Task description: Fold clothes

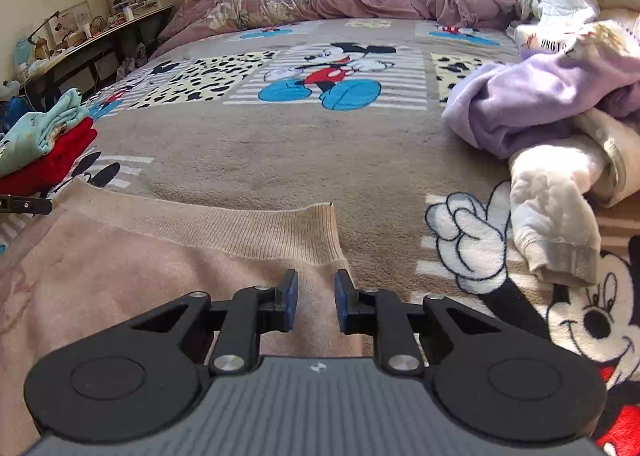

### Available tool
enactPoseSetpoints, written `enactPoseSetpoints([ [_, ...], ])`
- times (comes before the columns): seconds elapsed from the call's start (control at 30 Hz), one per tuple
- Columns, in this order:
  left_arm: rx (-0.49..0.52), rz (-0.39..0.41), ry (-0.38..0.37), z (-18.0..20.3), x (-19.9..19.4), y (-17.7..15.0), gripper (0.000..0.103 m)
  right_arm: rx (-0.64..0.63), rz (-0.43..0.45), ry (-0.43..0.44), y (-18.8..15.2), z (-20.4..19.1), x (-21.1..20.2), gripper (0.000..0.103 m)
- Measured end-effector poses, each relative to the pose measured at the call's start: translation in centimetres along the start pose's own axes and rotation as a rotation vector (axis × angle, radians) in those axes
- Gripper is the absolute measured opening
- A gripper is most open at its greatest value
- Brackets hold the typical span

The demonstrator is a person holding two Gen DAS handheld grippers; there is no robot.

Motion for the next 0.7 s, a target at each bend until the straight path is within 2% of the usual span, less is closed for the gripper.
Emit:
enactPoseSetpoints([
  [0.13,0.008,0.027,-0.042,3.8,-5.0,-3.8,0.044,0.101,0.050,0.020,-1.5,2.3,-6.3,0.022],
  [0.27,0.042,0.042,-0.048,7.9,-8.8,-8.5,0.044,0.191,0.090,-0.001,-5.6,3.8,-12.1,0.022],
  [0.37,0.037,0.039,-0.074,10.4,-10.9,-12.9,0.044,0.219,0.114,-0.018,-9.4,3.3,-15.1,0.024],
  [0.43,0.010,0.019,-0.101,11.3,-11.4,-15.6,0.044,0.241,0.120,-0.010,-11.9,2.4,-15.9,0.024],
  [0.47,-0.010,0.005,-0.108,11.6,-11.5,-17.2,0.044,0.211,0.119,-0.028,-13.1,1.6,-15.7,0.023],
  [0.5,-0.028,-0.011,-0.119,11.8,-11.5,-18.4,0.044,0.165,0.102,-0.083,-14.5,0.9,-15.1,0.027],
  [0.53,-0.049,-0.033,-0.123,11.9,-11.5,-19.5,0.044,0.099,0.043,-0.209,-16.1,0.6,-13.5,0.029],
  [0.57,-0.069,-0.053,-0.127,12.0,-11.5,-20.6,0.044,0.099,0.012,-0.270,-17.7,1.2,-12.3,0.034],
  [0.6,-0.061,-0.048,-0.127,12.2,-11.9,-20.8,0.044,0.189,0.058,-0.239,-18.5,2.2,-12.7,0.034],
  [0.67,-0.045,-0.039,-0.128,12.7,-12.6,-21.3,0.044,0.338,0.052,-0.209,-18.6,3.6,-14.0,0.036],
  [0.7,-0.051,-0.030,-0.132,12.8,-12.7,-21.3,0.044,0.330,0.073,-0.208,-18.2,3.3,-14.6,0.039],
])
Point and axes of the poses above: each gripper's, at about its wrist camera, not at the fingertips, and x roughly the way its jaws point, z to its right, y to its top, the point moved 4 cm from there along x, roughly the way its jaws point, and after that the axes turned 15 degrees about -y, right-handed, at the moved point
